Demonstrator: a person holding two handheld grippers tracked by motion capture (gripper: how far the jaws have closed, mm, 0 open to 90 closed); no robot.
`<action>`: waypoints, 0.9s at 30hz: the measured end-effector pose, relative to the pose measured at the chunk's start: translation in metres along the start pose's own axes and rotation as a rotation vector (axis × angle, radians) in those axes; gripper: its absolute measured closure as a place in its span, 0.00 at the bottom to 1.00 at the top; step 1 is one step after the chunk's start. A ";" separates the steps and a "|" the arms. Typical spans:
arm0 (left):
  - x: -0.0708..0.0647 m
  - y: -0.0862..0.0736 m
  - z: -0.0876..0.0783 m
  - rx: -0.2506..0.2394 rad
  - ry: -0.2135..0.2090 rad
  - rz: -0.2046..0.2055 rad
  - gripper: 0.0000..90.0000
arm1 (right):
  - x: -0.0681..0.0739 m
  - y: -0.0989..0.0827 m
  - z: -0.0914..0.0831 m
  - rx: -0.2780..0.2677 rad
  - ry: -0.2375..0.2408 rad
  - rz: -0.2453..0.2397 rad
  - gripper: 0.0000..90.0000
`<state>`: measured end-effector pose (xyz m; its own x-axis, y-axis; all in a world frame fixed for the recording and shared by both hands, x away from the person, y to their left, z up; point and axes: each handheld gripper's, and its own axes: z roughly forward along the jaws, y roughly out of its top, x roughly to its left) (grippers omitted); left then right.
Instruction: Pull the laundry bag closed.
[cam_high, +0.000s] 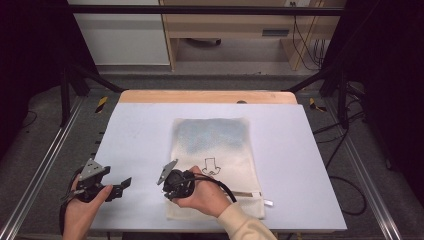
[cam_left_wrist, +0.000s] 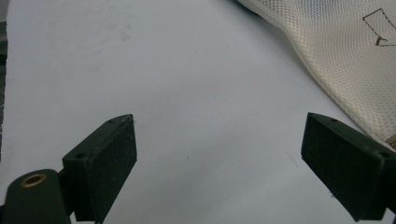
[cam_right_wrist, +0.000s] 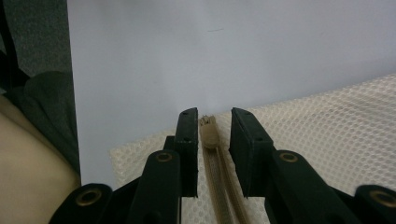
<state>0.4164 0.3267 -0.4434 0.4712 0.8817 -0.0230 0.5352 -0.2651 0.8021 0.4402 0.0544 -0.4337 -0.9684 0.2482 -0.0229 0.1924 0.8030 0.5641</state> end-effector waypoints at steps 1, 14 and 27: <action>0.000 0.000 0.000 0.000 -0.002 -0.001 0.11 | 0.000 0.000 0.003 0.001 0.005 -0.002 0.82; -0.006 0.001 -0.002 0.003 -0.029 0.000 0.12 | -0.002 0.000 0.016 0.035 0.012 0.004 0.91; -0.041 0.005 -0.007 0.007 -0.157 0.046 0.12 | -0.005 0.005 -0.010 -0.045 0.027 0.018 0.91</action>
<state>0.3951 0.2918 -0.4343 0.5990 0.7967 -0.0798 0.5148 -0.3069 0.8005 0.4448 0.0522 -0.4226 -0.9689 0.2473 0.0101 0.2036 0.7733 0.6005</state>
